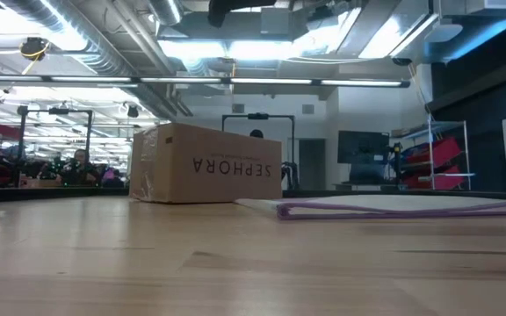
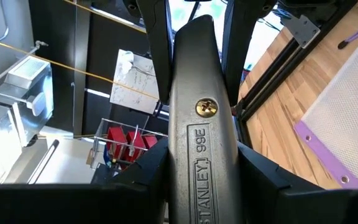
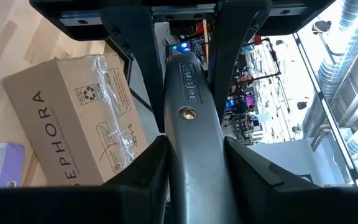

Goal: Unpack boxes
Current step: Open the cutter

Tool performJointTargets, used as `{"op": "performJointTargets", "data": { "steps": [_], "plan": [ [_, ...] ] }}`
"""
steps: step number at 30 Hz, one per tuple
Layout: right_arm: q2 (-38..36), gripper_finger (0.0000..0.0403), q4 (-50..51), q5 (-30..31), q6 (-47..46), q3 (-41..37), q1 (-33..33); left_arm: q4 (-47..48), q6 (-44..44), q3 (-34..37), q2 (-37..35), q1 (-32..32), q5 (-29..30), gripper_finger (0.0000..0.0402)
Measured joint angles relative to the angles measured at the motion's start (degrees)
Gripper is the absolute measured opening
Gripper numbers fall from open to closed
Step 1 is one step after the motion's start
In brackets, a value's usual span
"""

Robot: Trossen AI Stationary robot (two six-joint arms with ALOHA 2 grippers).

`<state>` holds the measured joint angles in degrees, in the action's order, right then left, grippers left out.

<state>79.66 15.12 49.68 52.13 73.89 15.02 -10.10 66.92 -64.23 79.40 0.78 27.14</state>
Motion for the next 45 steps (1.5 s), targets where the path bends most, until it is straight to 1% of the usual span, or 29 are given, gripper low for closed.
{"op": "performJointTargets", "data": {
  "steps": [6, 17, 45],
  "plan": [
    [0.0, 0.0110, 2.2, 0.9, -3.3, 0.1, 0.8, 0.2, -0.4, 0.1, 0.0, 0.4, -1.4, 0.0120],
    [0.0, 0.0110, 3.6, 1.8, -5.4, 0.1, 1.6, 0.4, -0.7, 0.2, 0.0, 1.1, -2.5, 0.0119],
    [-0.8, 0.0107, 4.4, 1.7, -5.3, 0.0, 1.5, -1.1, -0.4, 0.3, 0.0, 1.1, -2.5, 0.0119]
  ]
}}
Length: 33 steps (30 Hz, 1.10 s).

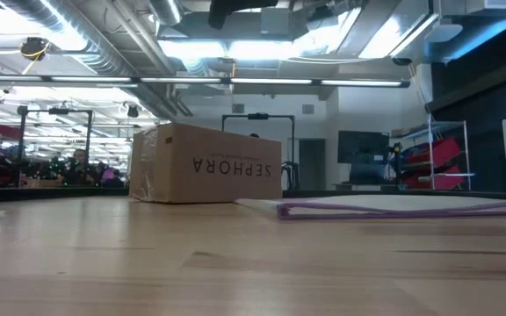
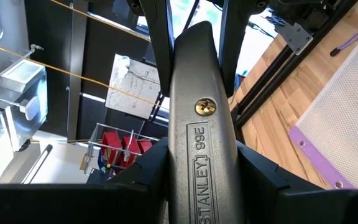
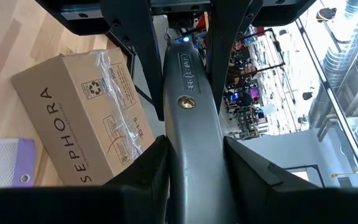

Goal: Unpack boxes
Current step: Open the cutter

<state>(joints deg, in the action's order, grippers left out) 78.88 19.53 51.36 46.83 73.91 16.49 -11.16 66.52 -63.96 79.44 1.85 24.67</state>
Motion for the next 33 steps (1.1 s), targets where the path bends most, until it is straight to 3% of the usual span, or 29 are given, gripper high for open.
{"op": "performJointTargets", "data": {
  "steps": [22, 29, 33],
  "plan": [
    [0.0, 0.0107, -2.4, -4.3, 0.8, -0.1, -0.9, -1.1, -0.5, 0.0, -0.1, -1.1, 1.4, 0.0119],
    [0.0, 0.0203, -3.9, -7.2, -1.7, 0.0, -2.7, -1.4, -1.5, 0.0, -0.4, -1.2, 2.5, 0.0119],
    [0.0, 0.0214, -7.2, -9.2, -2.0, 0.0, -3.4, -1.7, -1.8, 0.0, -0.4, -1.2, 2.7, 0.0119]
  ]
}}
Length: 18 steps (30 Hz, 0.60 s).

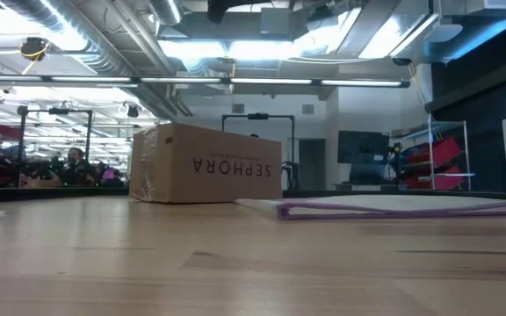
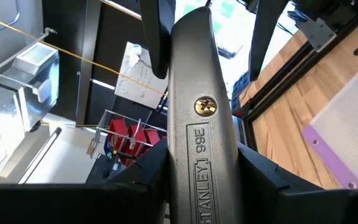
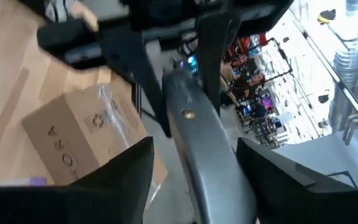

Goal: Unpack boxes
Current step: Open the cutter

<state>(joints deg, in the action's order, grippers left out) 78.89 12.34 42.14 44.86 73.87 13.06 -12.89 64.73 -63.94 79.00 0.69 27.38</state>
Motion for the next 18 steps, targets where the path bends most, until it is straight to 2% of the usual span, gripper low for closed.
{"op": "performJointTargets", "data": {
  "steps": [18],
  "plan": [
    [1.6, 0.0208, -2.0, -11.9, -0.3, 0.0, -7.0, 0.2, -0.8, 0.0, 0.1, -0.2, -1.6, 0.0119]
  ]
}}
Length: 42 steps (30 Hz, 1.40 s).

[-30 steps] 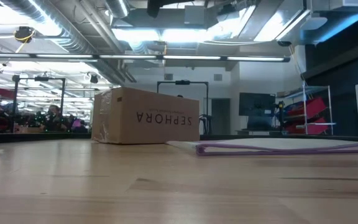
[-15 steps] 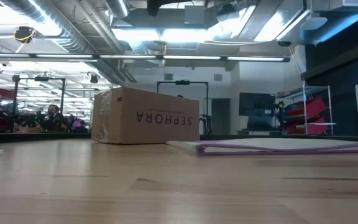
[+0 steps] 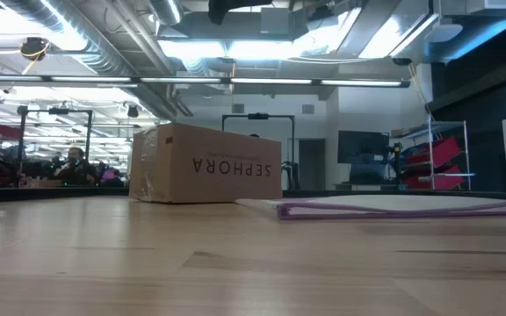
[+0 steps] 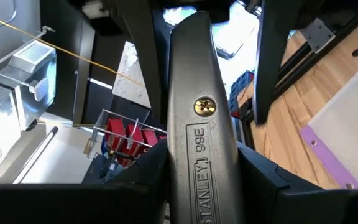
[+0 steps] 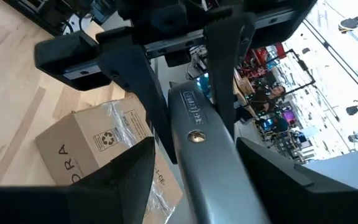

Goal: Unpack boxes
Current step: Open the cutter

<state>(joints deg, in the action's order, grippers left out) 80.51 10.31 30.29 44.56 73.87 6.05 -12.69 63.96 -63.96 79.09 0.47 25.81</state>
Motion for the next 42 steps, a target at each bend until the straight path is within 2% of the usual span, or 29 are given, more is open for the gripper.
{"op": "performJointTargets", "data": {
  "steps": [3, 7, 8, 12, 17, 22, 28, 32, 38, 42],
  "plan": [
    [0.7, 0.0192, -0.3, -0.4, 0.0, 0.0, -0.5, 0.1, -0.9, 0.0, 0.0, 0.0, -0.4, 0.0119],
    [0.8, 0.0118, 0.2, 0.2, 0.2, 0.0, -0.4, 1.2, -0.5, 0.0, 0.1, 0.0, -0.9, 0.0119],
    [0.8, 0.0114, 0.5, 0.5, 0.2, 0.0, -0.2, 1.5, -0.3, 0.0, 0.1, 0.2, -1.0, 0.0119],
    [0.8, 0.0114, 0.4, 3.2, 1.1, 0.0, 0.9, 1.7, -0.2, 0.0, 0.1, 0.4, -1.6, 0.0119],
    [0.8, 0.0114, 0.3, 3.4, 1.0, 0.0, 0.9, 2.0, -0.6, -0.1, 0.1, 0.4, -1.5, 0.0121],
    [0.8, 0.0114, -0.2, 4.1, 1.0, 0.0, 0.7, 0.7, -3.6, -0.2, 0.2, 0.8, -0.9, 0.0175],
    [0.8, 0.0114, 0.1, 4.1, 1.1, 0.0, 0.7, 1.0, -3.8, -0.2, 0.2, 0.8, -0.8, 0.0192],
    [0.8, 0.0114, 0.1, 4.5, 1.1, 0.0, 0.7, 1.1, -3.8, -0.2, 0.2, 0.8, -0.8, 0.0179],
    [0.8, 0.0114, 0.4, 5.8, 2.4, 0.0, 1.3, 2.0, -3.4, -0.2, 0.2, 1.0, -1.4, 0.0125],
    [0.8, 0.0114, 0.5, 6.0, 2.4, 0.0, 1.8, 2.0, -3.3, -0.2, 0.2, 1.1, -1.5, 0.0125]
  ]
}}
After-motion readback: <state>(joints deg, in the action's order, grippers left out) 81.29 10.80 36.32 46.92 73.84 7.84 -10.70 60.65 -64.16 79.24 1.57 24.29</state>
